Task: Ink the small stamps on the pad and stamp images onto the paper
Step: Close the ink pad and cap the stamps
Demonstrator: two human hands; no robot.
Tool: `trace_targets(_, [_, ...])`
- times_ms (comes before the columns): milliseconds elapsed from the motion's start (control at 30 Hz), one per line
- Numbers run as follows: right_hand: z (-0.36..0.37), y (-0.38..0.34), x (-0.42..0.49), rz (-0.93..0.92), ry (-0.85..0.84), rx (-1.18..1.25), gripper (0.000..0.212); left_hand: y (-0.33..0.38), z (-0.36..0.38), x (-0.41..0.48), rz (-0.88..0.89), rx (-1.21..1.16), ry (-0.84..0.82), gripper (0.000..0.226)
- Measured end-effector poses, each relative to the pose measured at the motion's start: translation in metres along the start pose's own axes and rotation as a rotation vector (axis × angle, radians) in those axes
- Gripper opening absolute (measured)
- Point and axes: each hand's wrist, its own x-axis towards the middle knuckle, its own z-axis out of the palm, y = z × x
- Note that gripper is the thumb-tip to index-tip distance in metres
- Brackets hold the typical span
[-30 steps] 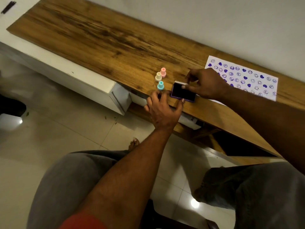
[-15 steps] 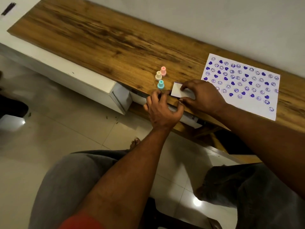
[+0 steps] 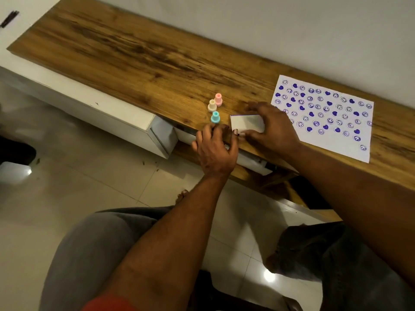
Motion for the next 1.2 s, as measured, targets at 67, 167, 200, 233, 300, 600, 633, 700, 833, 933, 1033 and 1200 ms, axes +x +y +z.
trace_targets(67, [0.001, -0.001, -0.002, 0.081, 0.156, -0.012, 0.07, -0.004, -0.004, 0.007, 0.01, -0.025, 0.04, 0.029])
trace_targets(167, [0.008, -0.007, -0.004, 0.281, 0.24, -0.133, 0.085, -0.007, -0.009, 0.019, -0.03, -0.05, 0.088, 0.028])
trace_targets(200, [0.011, -0.011, -0.004, 0.356, 0.221, -0.16, 0.094, -0.008, -0.01, 0.021, -0.047, -0.061, 0.095, 0.029])
trace_targets(233, [0.014, -0.014, -0.004, 0.422, 0.197, -0.175, 0.103, -0.008, -0.012, 0.023, -0.062, -0.079, 0.104, 0.032])
trace_targets(300, [0.021, -0.021, -0.002, 0.493, 0.173, -0.194, 0.114, -0.008, -0.014, 0.026, -0.09, -0.12, 0.126, 0.038])
trace_targets(600, [0.032, -0.032, 0.017, 0.415, 0.077, -0.353, 0.104, -0.016, -0.01, 0.029, -0.059, -0.145, 0.127, 0.038])
trace_targets(633, [0.032, -0.032, 0.02, 0.388, 0.061, -0.366, 0.102, -0.017, -0.01, 0.03, -0.066, -0.146, 0.131, 0.038])
trace_targets(700, [0.029, -0.03, 0.028, 0.33, 0.023, -0.354, 0.097, -0.018, -0.009, 0.035, -0.083, -0.139, 0.147, 0.036])
trace_targets(833, [0.015, -0.018, 0.056, 0.226, -0.137, -0.22, 0.102, -0.019, -0.007, 0.05, -0.042, -0.149, 0.19, 0.037])
trace_targets(933, [0.003, -0.003, 0.08, 0.15, -0.221, -0.236, 0.103, -0.02, -0.004, 0.062, -0.039, -0.188, 0.216, 0.038])
trace_targets(1033, [-0.009, 0.016, 0.104, 0.111, -0.286, -0.243, 0.102, -0.018, 0.0, 0.073, -0.054, -0.269, 0.238, 0.037])
trace_targets(1200, [-0.025, 0.047, 0.142, 0.122, -0.256, -0.265, 0.101, -0.011, 0.01, 0.082, -0.033, -0.422, 0.246, 0.044])
